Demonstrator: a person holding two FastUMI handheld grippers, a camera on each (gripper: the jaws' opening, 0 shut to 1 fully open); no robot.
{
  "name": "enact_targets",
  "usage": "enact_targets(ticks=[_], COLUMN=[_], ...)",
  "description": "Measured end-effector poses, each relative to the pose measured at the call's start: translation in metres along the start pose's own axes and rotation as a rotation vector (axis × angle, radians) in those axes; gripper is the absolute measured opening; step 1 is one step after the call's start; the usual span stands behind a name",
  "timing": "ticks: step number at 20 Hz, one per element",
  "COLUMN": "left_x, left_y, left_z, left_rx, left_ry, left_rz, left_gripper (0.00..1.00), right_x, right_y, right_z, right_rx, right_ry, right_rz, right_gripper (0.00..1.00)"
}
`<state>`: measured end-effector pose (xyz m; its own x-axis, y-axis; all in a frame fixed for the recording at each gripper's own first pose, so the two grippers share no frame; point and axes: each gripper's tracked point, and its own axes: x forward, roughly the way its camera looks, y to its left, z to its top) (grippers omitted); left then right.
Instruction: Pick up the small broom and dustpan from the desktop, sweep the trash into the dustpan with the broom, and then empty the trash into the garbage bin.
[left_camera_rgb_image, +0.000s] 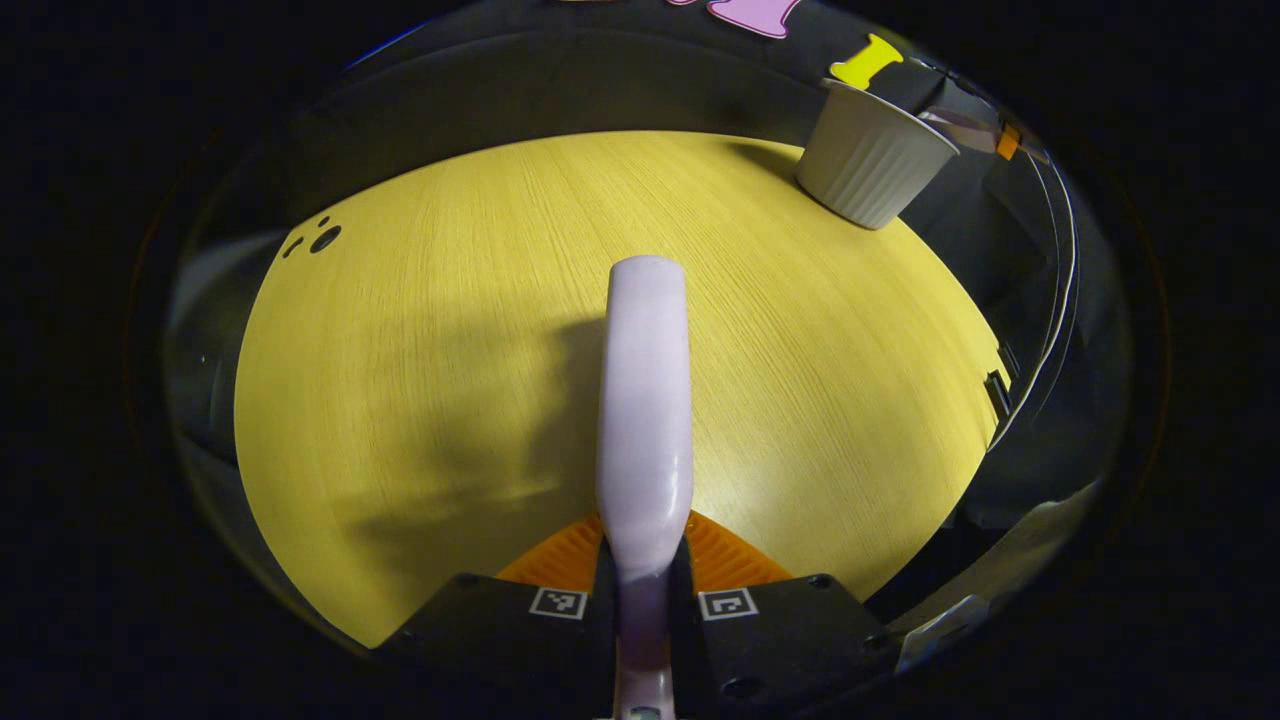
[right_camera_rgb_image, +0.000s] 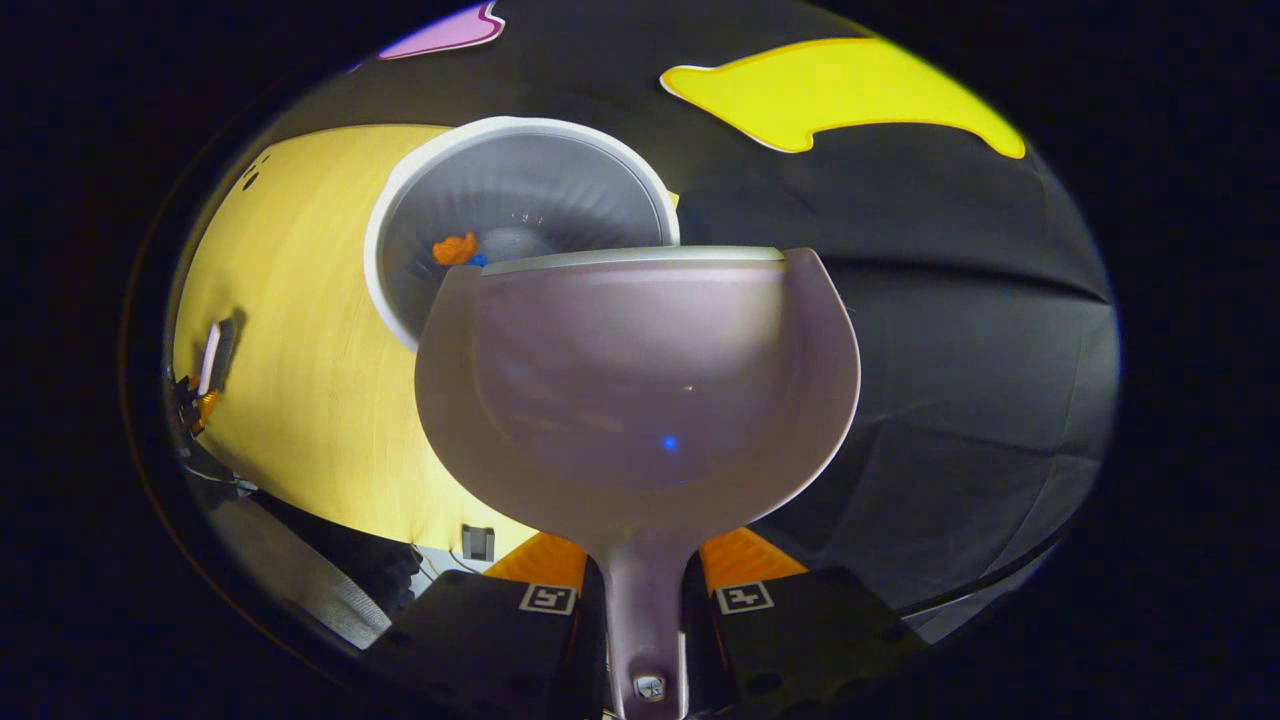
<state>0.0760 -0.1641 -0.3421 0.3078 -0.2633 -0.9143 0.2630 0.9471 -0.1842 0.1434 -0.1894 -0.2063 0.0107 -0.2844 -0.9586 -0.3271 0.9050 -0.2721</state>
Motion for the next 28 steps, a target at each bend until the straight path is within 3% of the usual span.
enact_targets(ticks=[5, 10, 14, 15, 18, 20, 21, 22, 23, 24, 28], left_x=[0.001, 0.000, -0.004, -0.004, -0.003, -0.005, -0.005, -0.006, -0.006, -0.007, -0.008], left_y=[0.001, -0.001, -0.004, -0.005, -0.013, -0.016, -0.017, -0.017, -0.018, -0.018, -0.018], left_z=[0.006, 0.015, 0.022, 0.024, 0.029, 0.032, 0.032, 0.033, 0.032, 0.032, 0.033], left_rx=[0.007, 0.031, 0.043, 0.049, 0.067, 0.072, 0.073, 0.072, 0.073, 0.075, 0.070], left_ry=[-0.004, -0.016, -0.020, -0.020, -0.020, -0.024, -0.026, -0.026, -0.026, -0.026, -0.028], left_rz=[0.014, 0.031, 0.040, 0.041, 0.045, 0.052, 0.055, 0.057, 0.061, 0.066, 0.088], left_gripper=[0.26, 0.26, 0.26, 0.27, 0.26, 0.26, 0.27, 0.26, 0.27, 0.26, 0.26], right_x=[0.004, -0.009, -0.028, -0.033, -0.042, -0.043, -0.040, -0.035, -0.030, -0.026, 0.004], right_y=[0.002, 0.015, 0.033, 0.040, 0.073, 0.099, 0.112, 0.127, 0.141, 0.155, 0.230], right_z=[0.004, 0.006, -0.015, -0.020, -0.046, -0.064, -0.071, -0.079, -0.088, -0.094, -0.113], right_rx=[0.036, 0.162, 0.245, 0.259, 0.275, 0.273, 0.268, 0.262, 0.253, 0.247, 0.216], right_ry=[-0.059, -0.253, -0.399, -0.422, -0.474, -0.490, -0.493, -0.490, -0.487, -0.480, -0.454], right_rz=[0.024, 0.114, 0.177, 0.188, 0.247, 0.280, 0.293, 0.302, 0.308, 0.318, 0.399], right_gripper=[0.36, 0.35, 0.32, 0.35, 0.39, 0.35, 0.39, 0.35, 0.40, 0.31, 0.36])
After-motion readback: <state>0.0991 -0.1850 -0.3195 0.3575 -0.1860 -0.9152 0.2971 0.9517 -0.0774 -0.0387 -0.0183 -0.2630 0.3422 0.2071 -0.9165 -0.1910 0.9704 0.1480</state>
